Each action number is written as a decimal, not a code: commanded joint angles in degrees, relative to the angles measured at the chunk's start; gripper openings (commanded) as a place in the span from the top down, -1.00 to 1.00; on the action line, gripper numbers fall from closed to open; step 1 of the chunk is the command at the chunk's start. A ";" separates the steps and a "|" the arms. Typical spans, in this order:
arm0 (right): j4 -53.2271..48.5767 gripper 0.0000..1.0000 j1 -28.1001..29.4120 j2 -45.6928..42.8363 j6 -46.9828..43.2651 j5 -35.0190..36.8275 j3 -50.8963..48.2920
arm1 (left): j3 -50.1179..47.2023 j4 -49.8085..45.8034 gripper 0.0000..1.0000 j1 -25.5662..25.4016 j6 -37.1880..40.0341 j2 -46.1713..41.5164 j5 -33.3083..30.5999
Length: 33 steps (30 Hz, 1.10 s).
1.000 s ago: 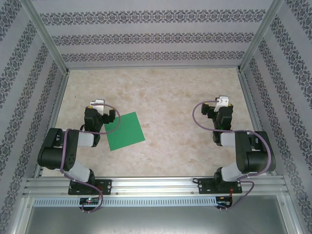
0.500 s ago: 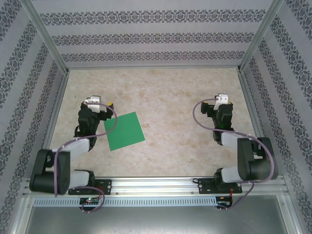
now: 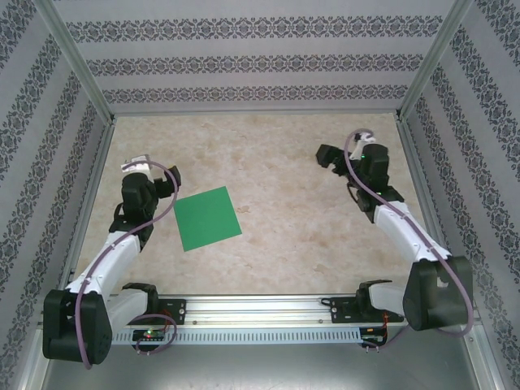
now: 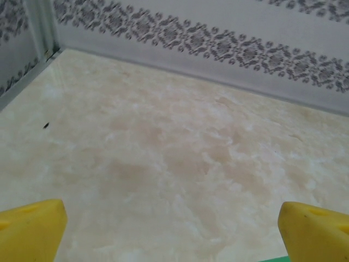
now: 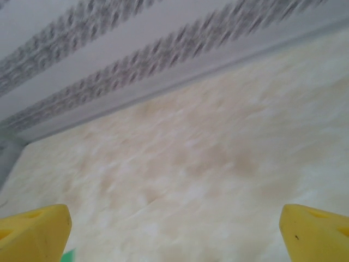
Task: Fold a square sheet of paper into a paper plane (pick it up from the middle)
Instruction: Move the square sheet of paper to the center of the table.
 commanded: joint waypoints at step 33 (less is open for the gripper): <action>-26.84 -0.96 42.41 55.04 9.50 -1.86 45.57 | 1.28 -24.61 -1.00 3.09 -16.38 -12.93 4.30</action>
